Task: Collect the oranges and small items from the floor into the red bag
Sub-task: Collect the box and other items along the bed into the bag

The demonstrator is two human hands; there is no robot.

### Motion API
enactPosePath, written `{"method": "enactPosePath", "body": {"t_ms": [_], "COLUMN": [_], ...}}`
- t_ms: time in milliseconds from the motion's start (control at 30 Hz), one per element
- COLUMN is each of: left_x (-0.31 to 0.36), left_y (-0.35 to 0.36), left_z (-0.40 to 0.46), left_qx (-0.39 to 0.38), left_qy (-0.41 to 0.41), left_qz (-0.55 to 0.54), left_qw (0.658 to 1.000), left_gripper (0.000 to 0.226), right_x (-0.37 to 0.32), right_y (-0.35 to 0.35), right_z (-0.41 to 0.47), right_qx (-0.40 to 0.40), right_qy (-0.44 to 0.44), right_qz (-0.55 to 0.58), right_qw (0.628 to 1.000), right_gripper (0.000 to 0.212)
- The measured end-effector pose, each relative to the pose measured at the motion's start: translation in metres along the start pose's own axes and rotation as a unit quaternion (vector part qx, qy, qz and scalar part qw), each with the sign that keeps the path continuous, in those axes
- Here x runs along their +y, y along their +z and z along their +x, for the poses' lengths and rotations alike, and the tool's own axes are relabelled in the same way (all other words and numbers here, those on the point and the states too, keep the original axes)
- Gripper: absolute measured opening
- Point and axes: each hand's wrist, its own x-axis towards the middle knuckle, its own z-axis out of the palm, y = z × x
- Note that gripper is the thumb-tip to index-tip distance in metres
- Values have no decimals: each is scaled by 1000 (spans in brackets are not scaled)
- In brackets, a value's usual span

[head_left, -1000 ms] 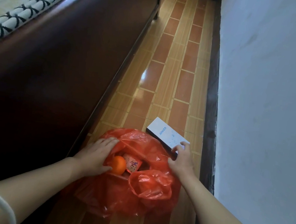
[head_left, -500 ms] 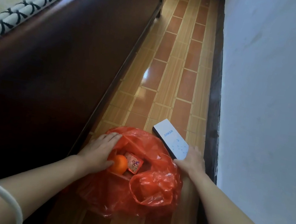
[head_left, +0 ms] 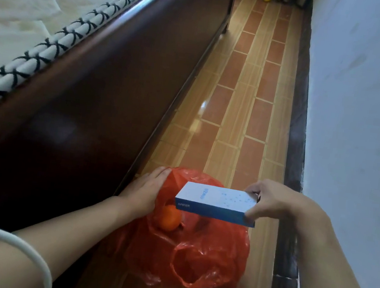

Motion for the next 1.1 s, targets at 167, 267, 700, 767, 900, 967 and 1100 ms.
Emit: {"method": "enactPosePath", "body": {"t_ms": [167, 267, 700, 767, 900, 967, 1100], "left_x": [2, 2, 24, 24, 26, 26, 28], "left_y": [-1, -4, -3, 0, -2, -4, -8], "left_z": [1, 1, 4, 4, 2, 0, -4], "left_qx": [2, -5, 13, 12, 19, 21, 7], "left_qy": [-6, -9, 21, 26, 20, 9, 5], "left_qz": [-15, -17, -47, -49, -51, -50, -44], "left_qw": [1000, 1000, 999, 998, 998, 998, 999], "left_gripper": [89, 89, 89, 91, 94, 93, 94], "right_x": [-35, -43, -60, -68, -71, -63, -44], "right_y": [3, 27, 84, 105, 143, 149, 143], "right_z": [-6, 2, 37, 43, 52, 53, 56], "right_qx": [-86, -39, 187, 222, 190, 171, 185], "right_qy": [8, 57, 20, 13, 1, -1, -40], "right_qz": [-61, -77, -129, -81, 41, 46, -126], "right_qw": [994, 995, 974, 972, 981, 984, 974], "right_gripper": [44, 45, 72, 78, 116, 118, 75]}}
